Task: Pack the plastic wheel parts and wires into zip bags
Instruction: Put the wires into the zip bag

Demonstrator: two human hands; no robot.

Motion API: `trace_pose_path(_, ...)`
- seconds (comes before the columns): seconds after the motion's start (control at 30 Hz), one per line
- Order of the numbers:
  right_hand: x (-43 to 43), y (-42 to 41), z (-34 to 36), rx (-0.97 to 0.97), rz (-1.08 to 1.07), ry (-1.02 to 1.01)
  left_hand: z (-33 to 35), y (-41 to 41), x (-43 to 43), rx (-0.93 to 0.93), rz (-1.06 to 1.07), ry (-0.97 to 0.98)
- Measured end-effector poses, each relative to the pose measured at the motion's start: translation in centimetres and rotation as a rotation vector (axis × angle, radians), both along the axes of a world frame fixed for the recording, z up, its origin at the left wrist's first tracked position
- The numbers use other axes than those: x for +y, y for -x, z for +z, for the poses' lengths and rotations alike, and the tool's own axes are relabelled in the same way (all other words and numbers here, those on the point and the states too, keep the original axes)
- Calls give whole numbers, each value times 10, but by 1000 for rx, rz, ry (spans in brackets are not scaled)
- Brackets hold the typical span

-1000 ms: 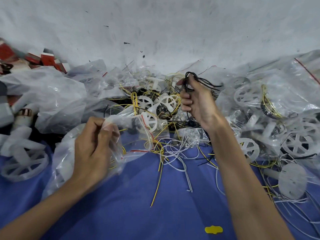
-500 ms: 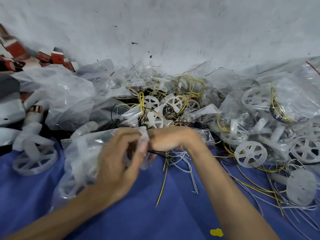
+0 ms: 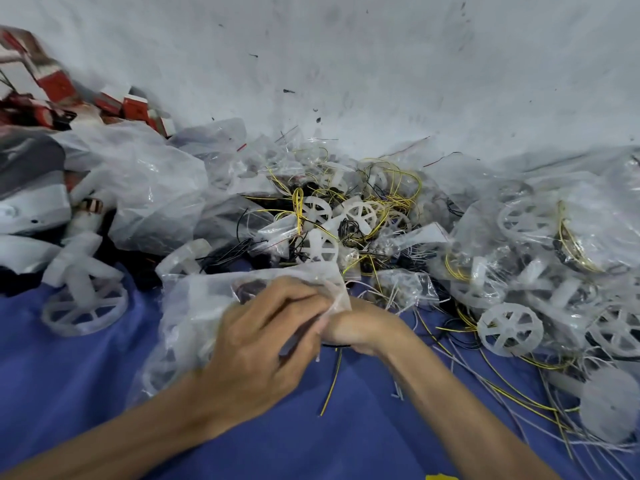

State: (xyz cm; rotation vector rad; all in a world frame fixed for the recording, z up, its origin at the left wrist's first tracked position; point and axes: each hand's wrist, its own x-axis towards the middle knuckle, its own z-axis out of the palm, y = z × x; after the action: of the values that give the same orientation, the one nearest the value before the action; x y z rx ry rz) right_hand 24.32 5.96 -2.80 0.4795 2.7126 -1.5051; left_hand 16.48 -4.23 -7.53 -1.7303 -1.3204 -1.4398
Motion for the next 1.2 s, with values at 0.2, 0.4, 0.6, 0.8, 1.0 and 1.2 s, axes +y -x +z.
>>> trace_pose_path(0.2,-24,-20,19,-236,159,-635,3,-2,-3,4,9,-22)
trace_pose_path(0.4,-31,-4,7,-291,122,-649,5,-3,-6,-13,63,-48)
trace_pose_path(0.6,-26,-3,33,-252,229,-586,13,0,-4,-121,92,-33)
trace_pose_path(0.8,-13,-2,48,-284,180,-674,20,3,-6,-132,146,-36)
trace_pose_path(1.0,-29,-1,40,-293,153,-682,18,-2,-8,-40,132,-53)
trace_pose_path(1.2,-34,-21,34,-236,250,-660,8,-2,-8,-14,64,-65)
